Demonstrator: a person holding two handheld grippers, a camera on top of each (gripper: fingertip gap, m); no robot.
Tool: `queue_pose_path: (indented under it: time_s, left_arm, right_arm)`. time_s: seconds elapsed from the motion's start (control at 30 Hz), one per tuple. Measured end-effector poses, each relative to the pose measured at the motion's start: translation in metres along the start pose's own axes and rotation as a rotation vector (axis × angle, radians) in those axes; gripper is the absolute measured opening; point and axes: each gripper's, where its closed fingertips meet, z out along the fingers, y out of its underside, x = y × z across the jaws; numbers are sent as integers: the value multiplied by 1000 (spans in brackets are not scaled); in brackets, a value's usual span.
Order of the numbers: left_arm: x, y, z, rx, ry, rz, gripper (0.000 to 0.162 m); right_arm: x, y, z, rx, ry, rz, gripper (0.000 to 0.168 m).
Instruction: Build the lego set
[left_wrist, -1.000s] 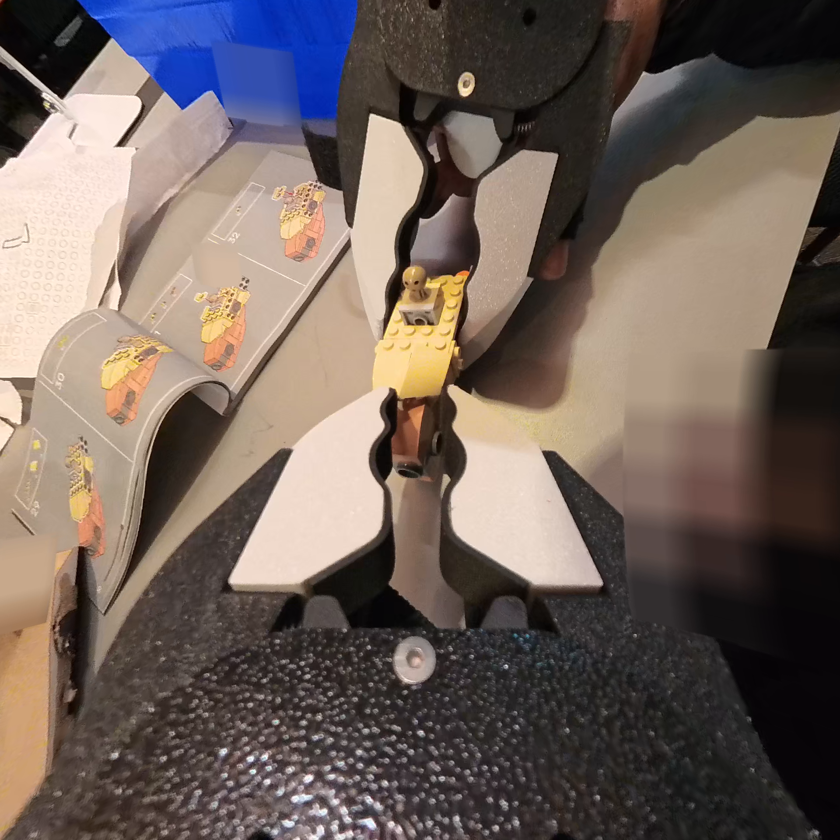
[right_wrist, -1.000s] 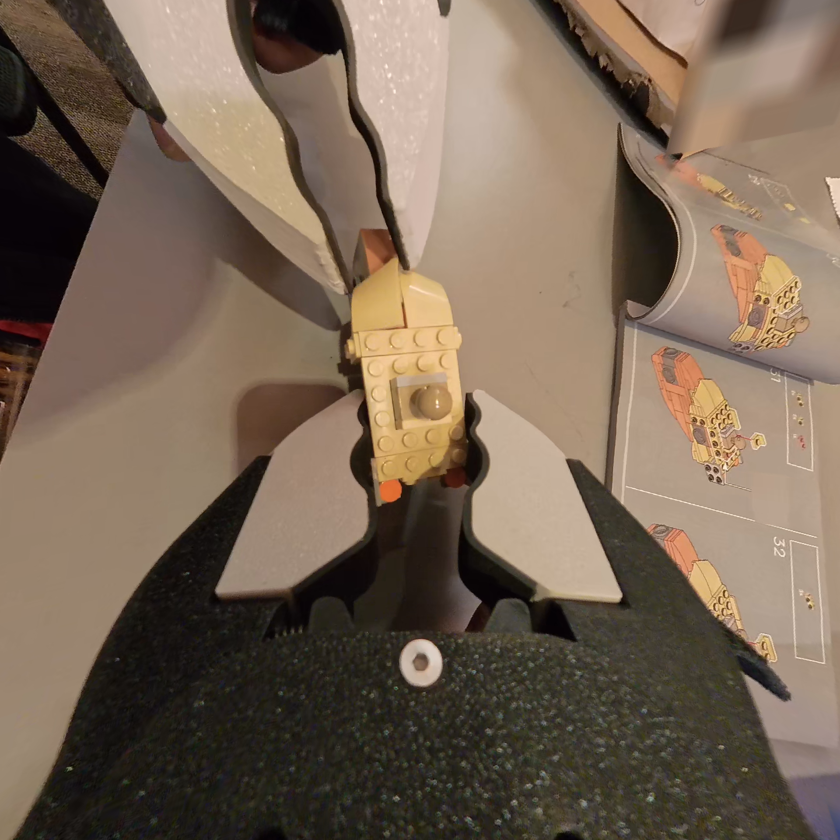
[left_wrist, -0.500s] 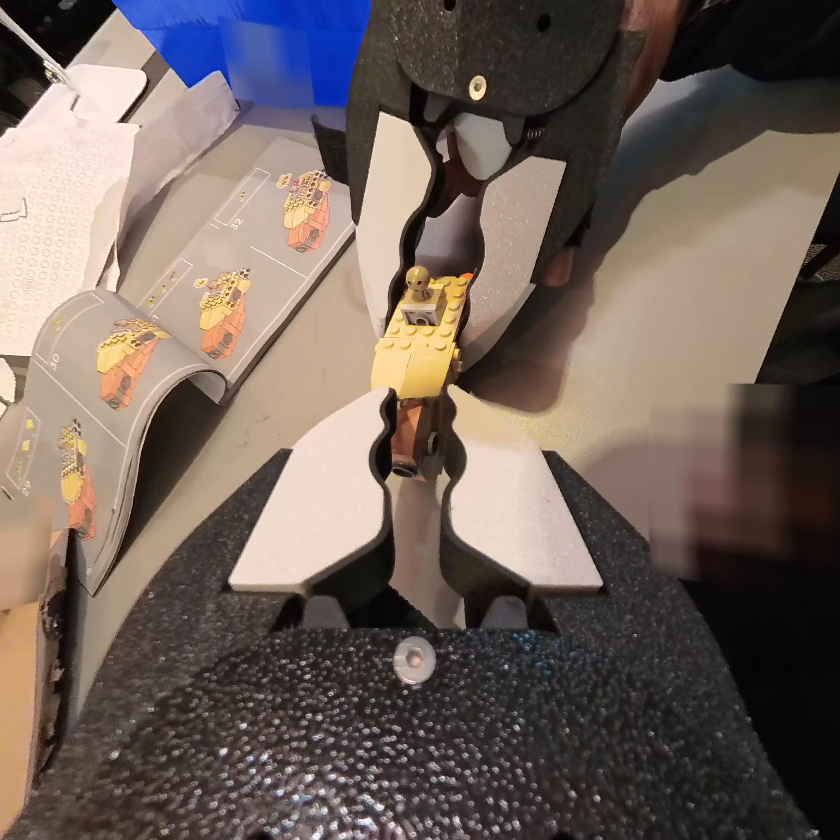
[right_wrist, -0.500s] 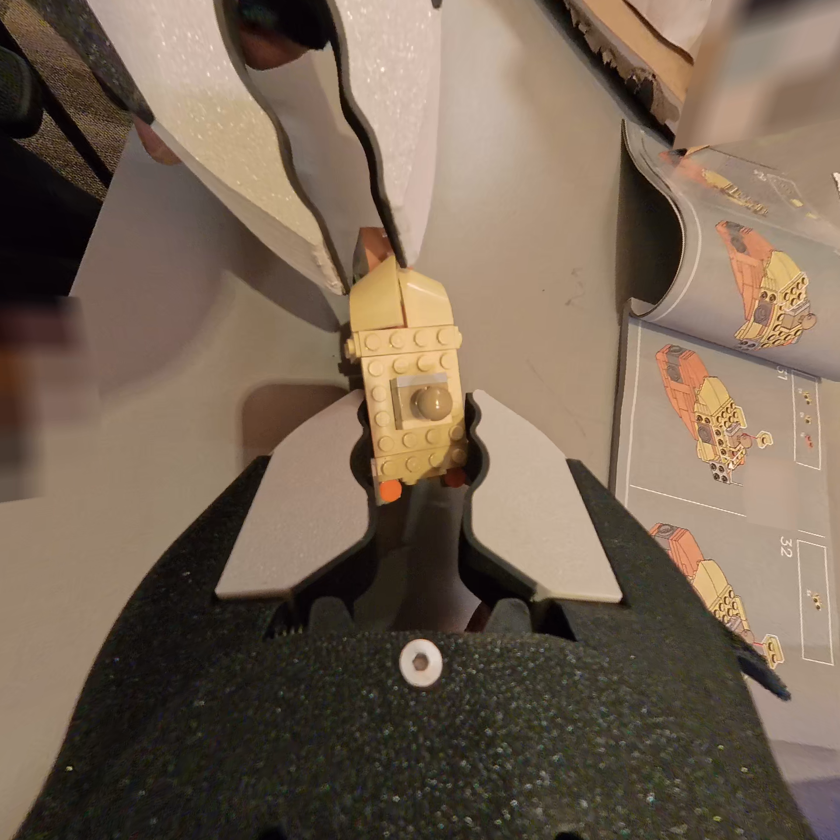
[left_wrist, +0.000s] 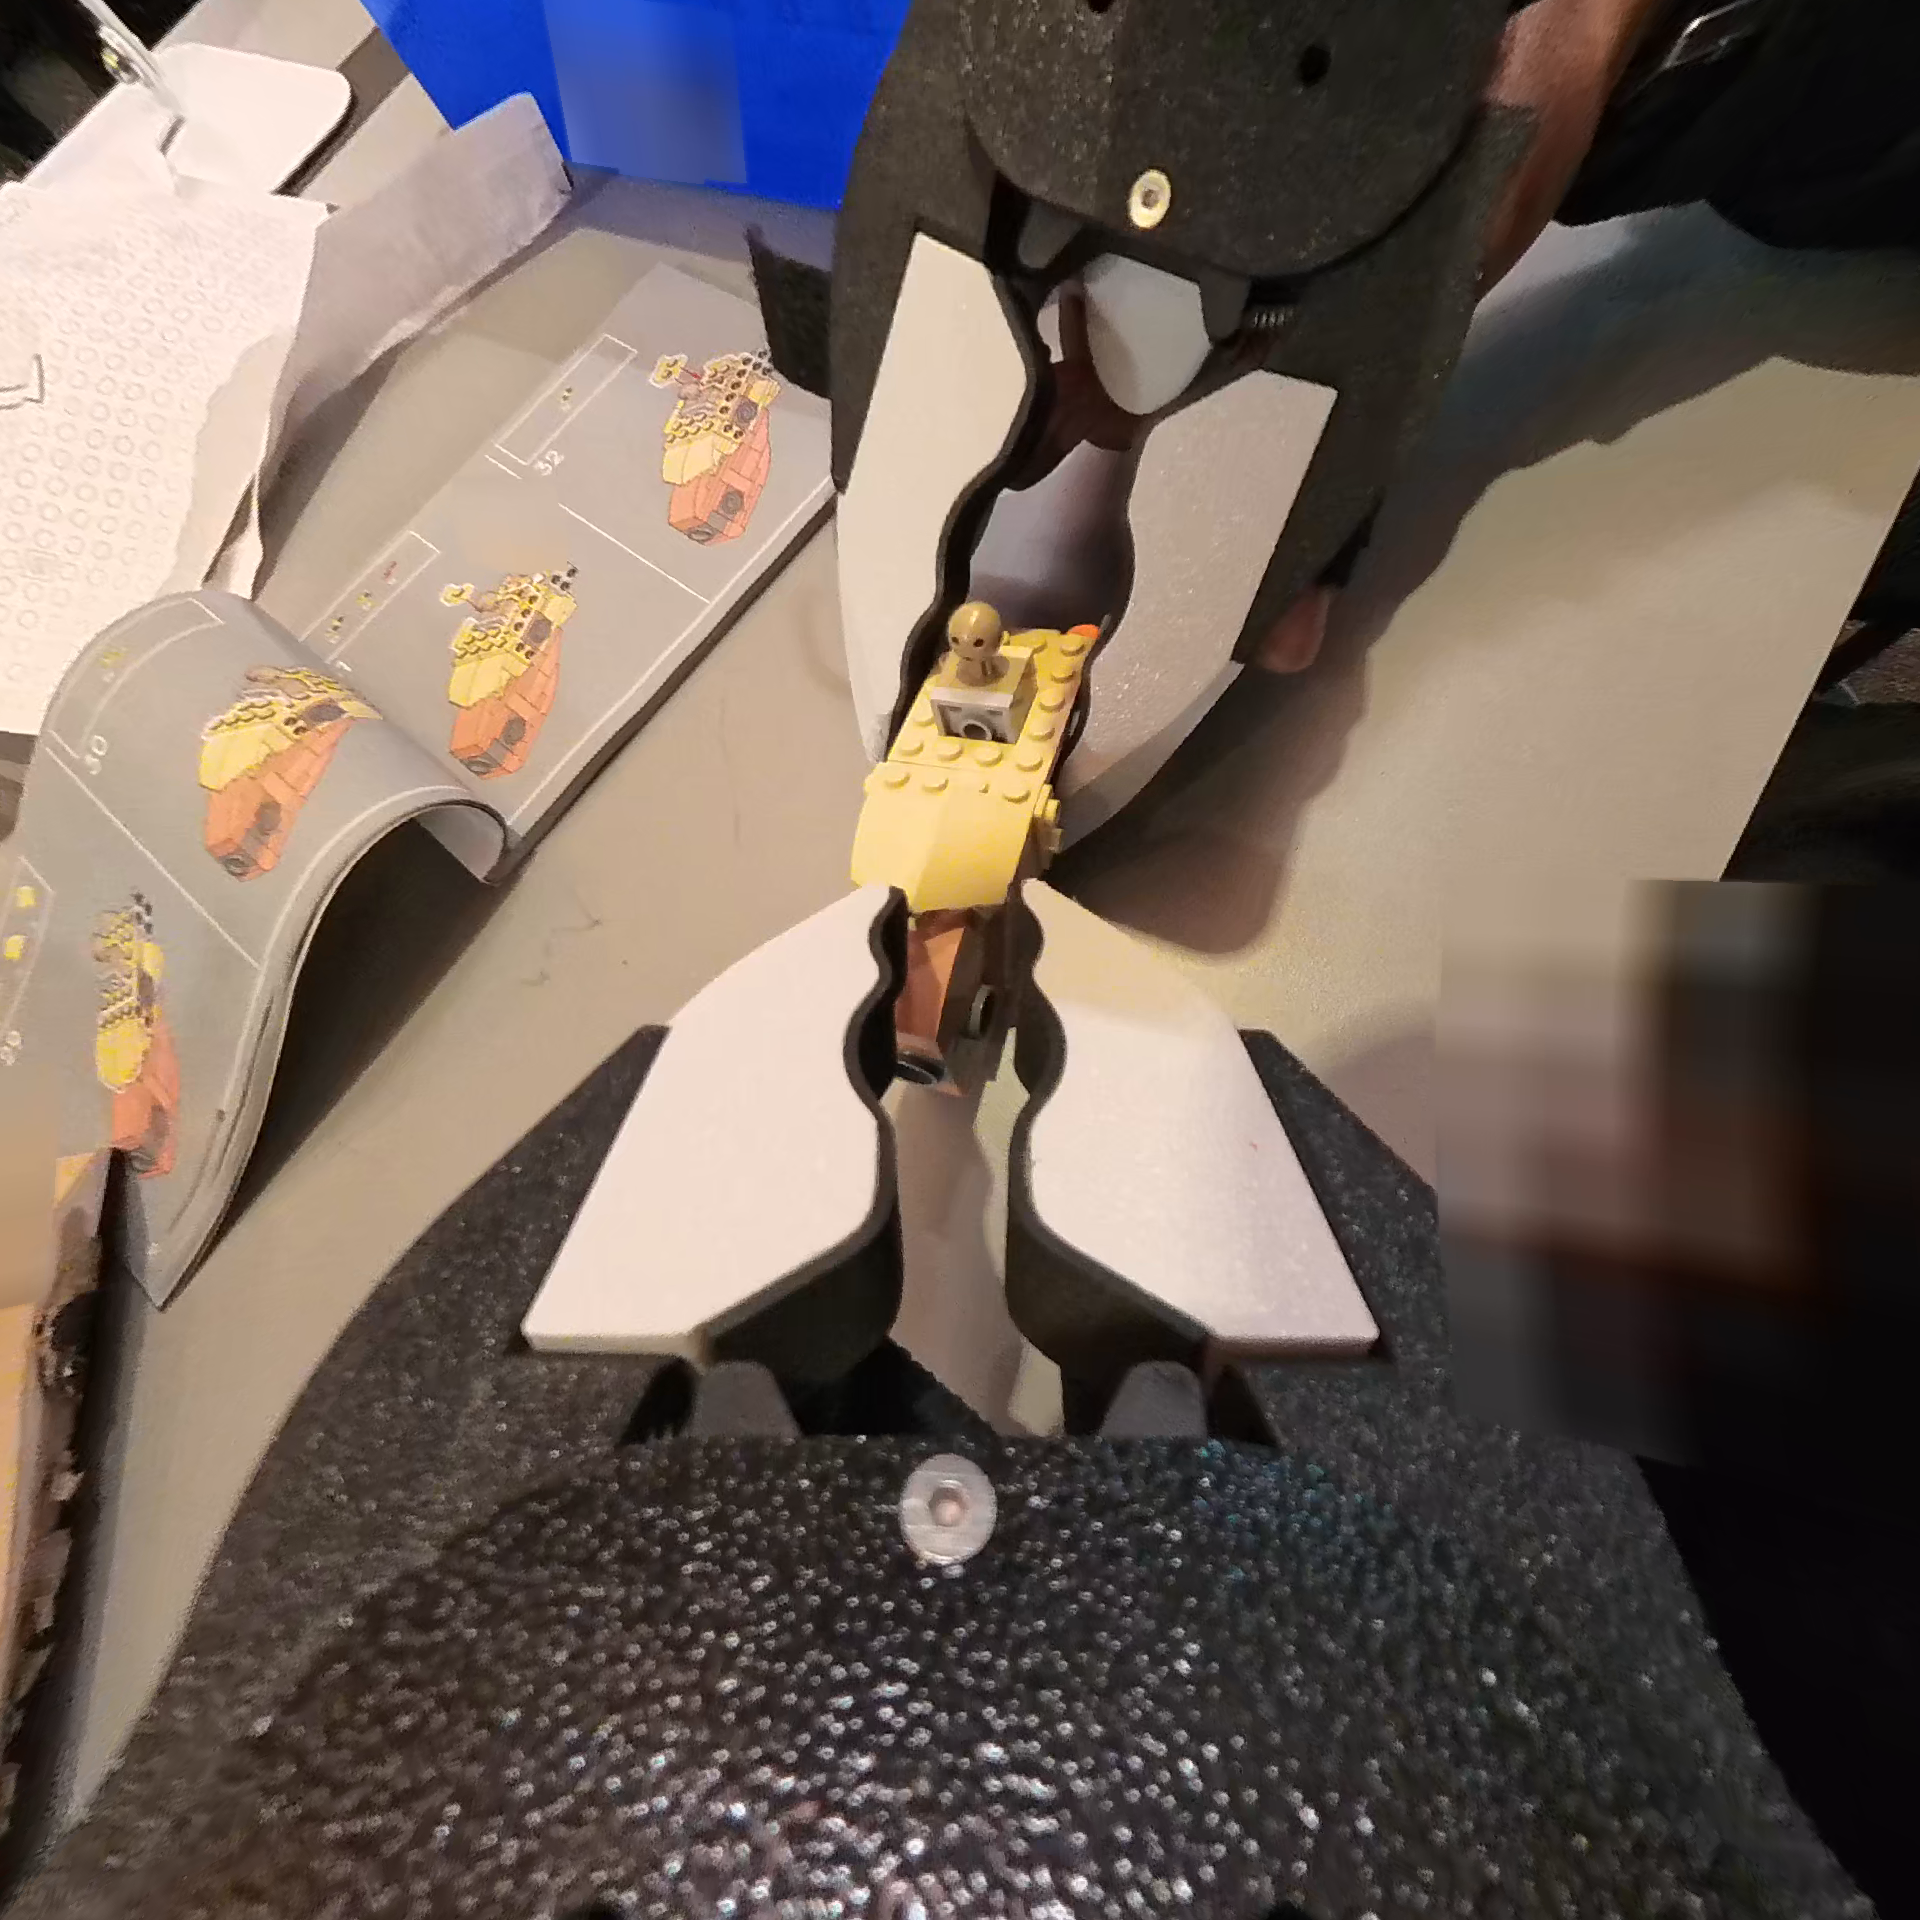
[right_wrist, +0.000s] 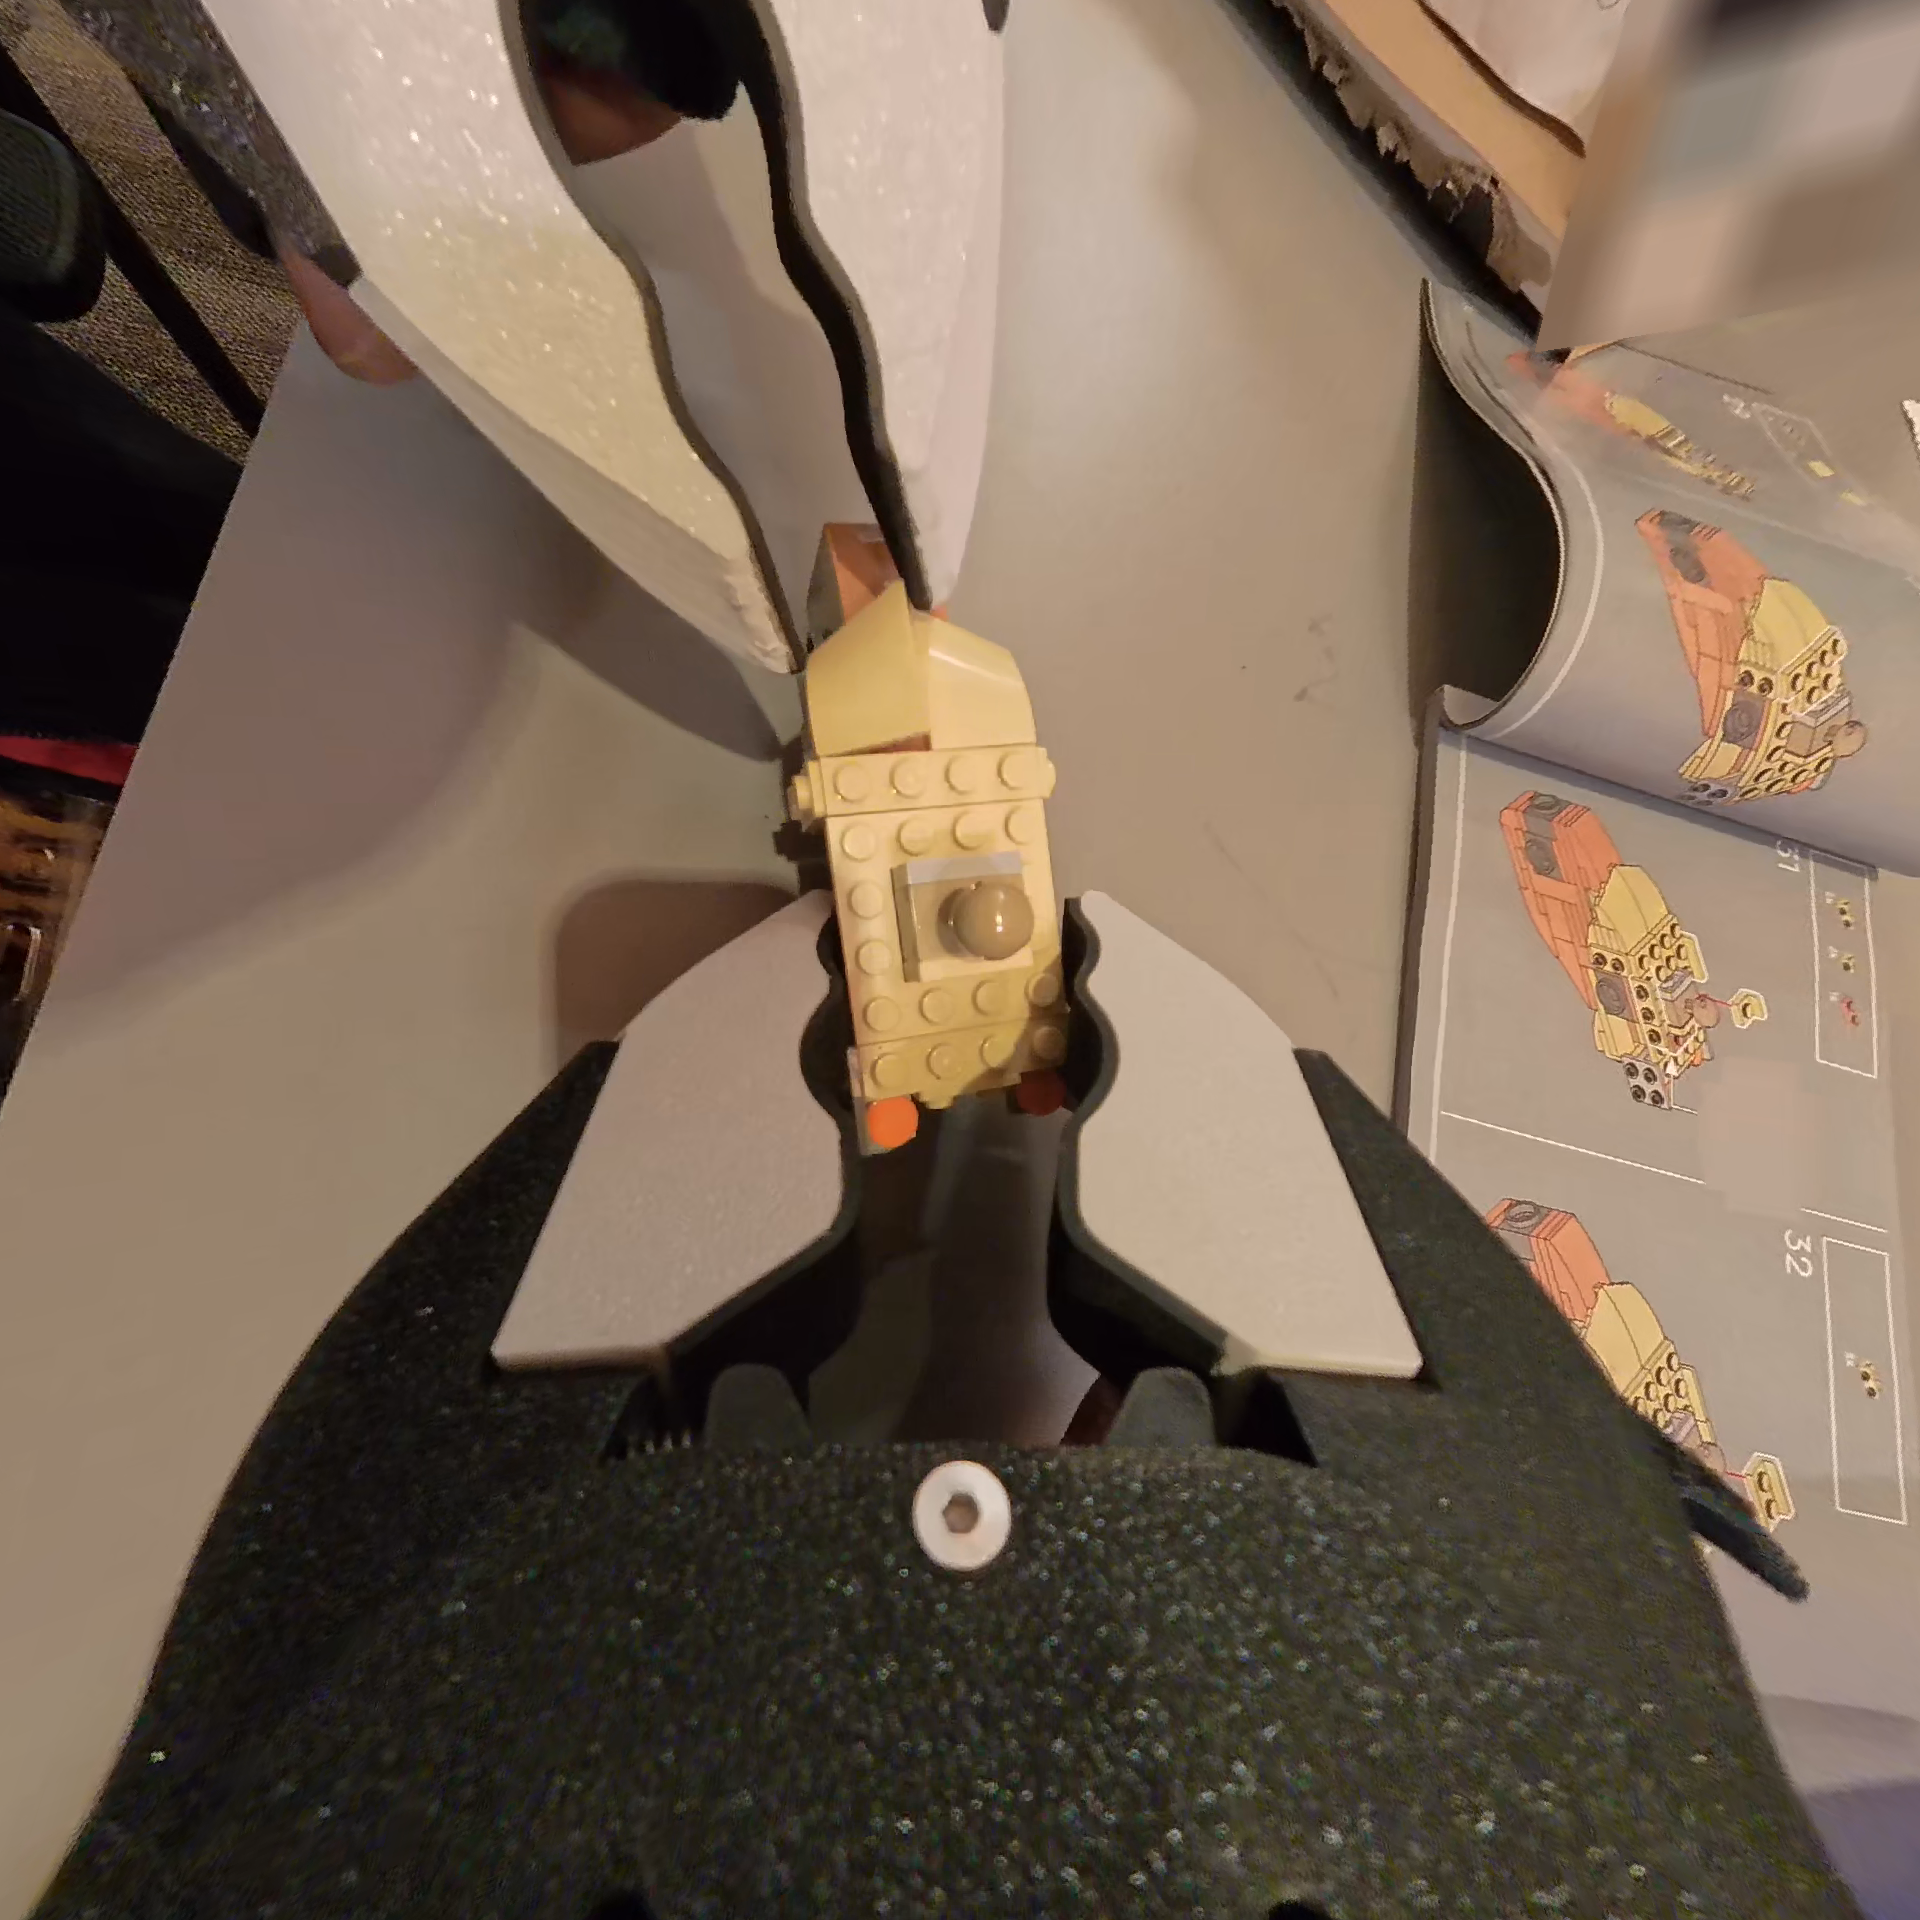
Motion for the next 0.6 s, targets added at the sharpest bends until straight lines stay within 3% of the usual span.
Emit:
queue_pose_path:
  time_s: [0.6]
  left_arm:
    - [0,-2,1,-10,-18,-30,21]
  right_arm:
    - [-1,0,0,1,-4,2,38]
